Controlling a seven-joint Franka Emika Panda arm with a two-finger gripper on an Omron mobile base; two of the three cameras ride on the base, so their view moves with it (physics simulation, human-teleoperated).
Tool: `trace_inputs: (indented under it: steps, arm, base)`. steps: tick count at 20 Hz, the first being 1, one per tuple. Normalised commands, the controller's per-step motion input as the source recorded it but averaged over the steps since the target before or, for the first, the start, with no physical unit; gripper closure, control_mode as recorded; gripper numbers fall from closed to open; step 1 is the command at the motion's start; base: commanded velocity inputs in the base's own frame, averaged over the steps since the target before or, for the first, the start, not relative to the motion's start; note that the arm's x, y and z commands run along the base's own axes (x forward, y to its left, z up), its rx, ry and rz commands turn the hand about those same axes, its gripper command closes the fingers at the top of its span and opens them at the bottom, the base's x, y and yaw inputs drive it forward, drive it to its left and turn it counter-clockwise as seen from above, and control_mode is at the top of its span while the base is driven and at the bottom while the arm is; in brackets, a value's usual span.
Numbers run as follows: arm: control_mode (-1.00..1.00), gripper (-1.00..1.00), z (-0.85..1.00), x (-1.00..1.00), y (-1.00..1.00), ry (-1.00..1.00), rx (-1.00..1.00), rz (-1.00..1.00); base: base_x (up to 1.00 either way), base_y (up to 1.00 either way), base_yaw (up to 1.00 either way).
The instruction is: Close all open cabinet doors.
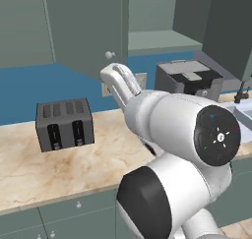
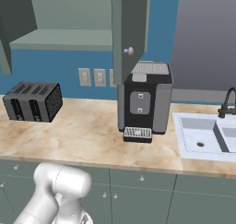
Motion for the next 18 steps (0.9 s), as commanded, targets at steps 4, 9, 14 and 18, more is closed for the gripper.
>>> trace_inputs:
  steps: [4, 9, 14, 18]
  arm:
    - [-1.00, -1.00, 0.08, 0.40, 0.15, -0.12, 0.06, -0.30]
    - [-1.00, -1.00, 0.00, 0.51, 0.03, -0.10, 0.08, -0.36]
    - [-1.00, -1.00, 0.01, 0.49, 0.14, -0.14, 0.13, -0.29]
    - [-1.00, -1.00, 0.14, 0.34, 0.20, -0.14, 0.09, -0.19]
  base:
    - [0.00, 0.00, 0.00]
    - [0.00, 0.00, 0.00]
    - [0.00, 0.00, 0.00]
    - [0.00, 0.00, 0.00]
